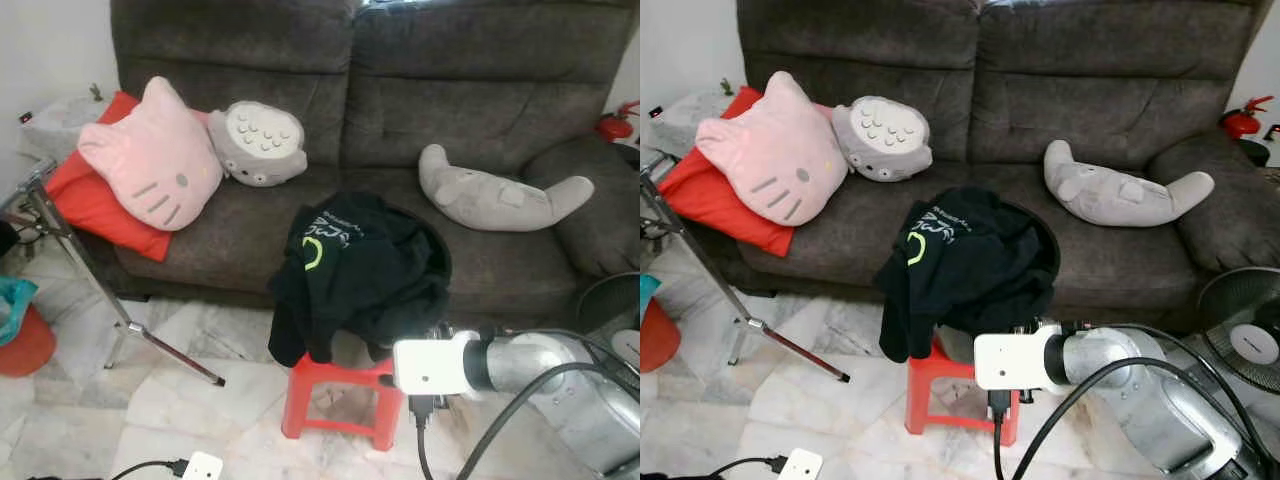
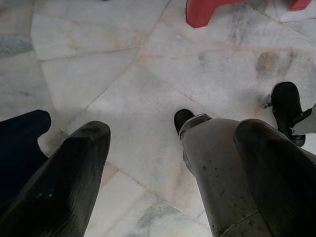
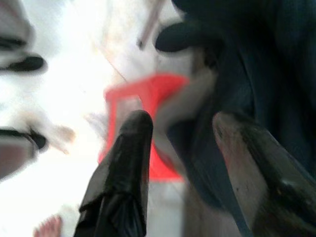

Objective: Hang hanger

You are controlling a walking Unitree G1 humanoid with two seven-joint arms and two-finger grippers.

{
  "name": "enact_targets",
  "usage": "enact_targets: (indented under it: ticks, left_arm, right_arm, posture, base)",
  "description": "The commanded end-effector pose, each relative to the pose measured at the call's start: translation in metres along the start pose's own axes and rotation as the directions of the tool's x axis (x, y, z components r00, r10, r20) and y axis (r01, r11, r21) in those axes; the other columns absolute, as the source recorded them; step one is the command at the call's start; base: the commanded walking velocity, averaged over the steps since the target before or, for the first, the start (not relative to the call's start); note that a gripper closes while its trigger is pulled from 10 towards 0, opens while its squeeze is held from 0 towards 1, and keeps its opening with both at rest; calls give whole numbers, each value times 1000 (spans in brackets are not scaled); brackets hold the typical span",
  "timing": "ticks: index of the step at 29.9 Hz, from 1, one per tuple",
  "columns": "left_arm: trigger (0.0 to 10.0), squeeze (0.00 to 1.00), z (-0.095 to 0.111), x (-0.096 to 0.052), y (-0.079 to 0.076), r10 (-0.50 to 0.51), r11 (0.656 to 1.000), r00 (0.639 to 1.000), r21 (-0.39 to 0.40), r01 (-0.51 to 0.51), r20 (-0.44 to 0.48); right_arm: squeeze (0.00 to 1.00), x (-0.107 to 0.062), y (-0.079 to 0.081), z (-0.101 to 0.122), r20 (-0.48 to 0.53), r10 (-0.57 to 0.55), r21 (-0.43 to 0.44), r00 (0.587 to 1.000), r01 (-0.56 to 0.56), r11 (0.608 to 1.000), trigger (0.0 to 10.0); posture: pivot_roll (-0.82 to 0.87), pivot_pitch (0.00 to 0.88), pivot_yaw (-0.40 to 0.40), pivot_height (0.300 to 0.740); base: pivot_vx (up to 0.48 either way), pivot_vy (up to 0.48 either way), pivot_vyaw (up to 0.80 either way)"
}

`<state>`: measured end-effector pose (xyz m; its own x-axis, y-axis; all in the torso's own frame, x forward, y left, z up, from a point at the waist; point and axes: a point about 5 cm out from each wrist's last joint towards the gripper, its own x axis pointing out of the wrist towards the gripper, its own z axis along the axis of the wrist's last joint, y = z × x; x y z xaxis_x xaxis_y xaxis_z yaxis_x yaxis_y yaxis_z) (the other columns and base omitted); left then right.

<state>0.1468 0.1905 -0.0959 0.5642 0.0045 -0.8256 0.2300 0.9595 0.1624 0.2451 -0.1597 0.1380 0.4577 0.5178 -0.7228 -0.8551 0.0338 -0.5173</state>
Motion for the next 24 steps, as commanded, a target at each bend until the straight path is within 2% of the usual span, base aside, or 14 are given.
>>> enact_targets:
  ticks: [1, 6, 8, 15, 18, 20, 24]
  left_arm:
    - [10000, 0, -7, -1, 0, -2, 1000, 1000, 14, 2, -29]
    - [10000, 0, -7, -1, 0, 1, 1000, 1000, 12, 0, -28]
    - [10000, 0, -7, -1, 0, 1, 1000, 1000, 12, -1, -30]
    - [10000, 0, -6, -1, -1, -1, 1000, 999, 12, 2, -32]
    - [10000, 0, -6, -1, -1, -1, 1000, 1000, 12, 1, -30]
    - [10000, 0, -5, -1, -1, 0, 1000, 1000, 10, 0, -29]
    - [10000, 0, -5, -1, -1, 3, 1000, 1000, 10, -3, -29]
  right_arm:
    - [0, -1, -7, -2, -5, -49, -8, 999, 49, 999, 10000]
    - [0, 9, -19, -6, -15, -168, -26, 986, 168, 985, 10000]
    - [0, 13, -21, -7, -10, -206, -8, 978, 206, 978, 10000]
    - [0, 32, -11, -15, -12, -209, 17, 978, 209, 978, 10000]
    - [0, 37, -11, -17, -1, -231, 10, 973, 231, 973, 10000]
    - [0, 38, -13, -16, 2, -252, -9, 968, 252, 968, 10000]
    - [0, 33, -26, -4, 77, -325, -30, 943, 328, 944, 10000]
  posture:
    - [-68, 0, 6, 740]
    - [-68, 0, 6, 740]
    - [-68, 0, 6, 740]
    - [-66, 0, 5, 740]
    - [-66, 0, 5, 740]
    - [-66, 0, 5, 740]
    - [-62, 0, 3, 740]
  base:
    - [0, 0, 0]
    - [0, 0, 0]
    - [0, 0, 0]
    - [0, 0, 0]
    - [0, 0, 0]
    - [0, 0, 0]
    - [0, 0, 0]
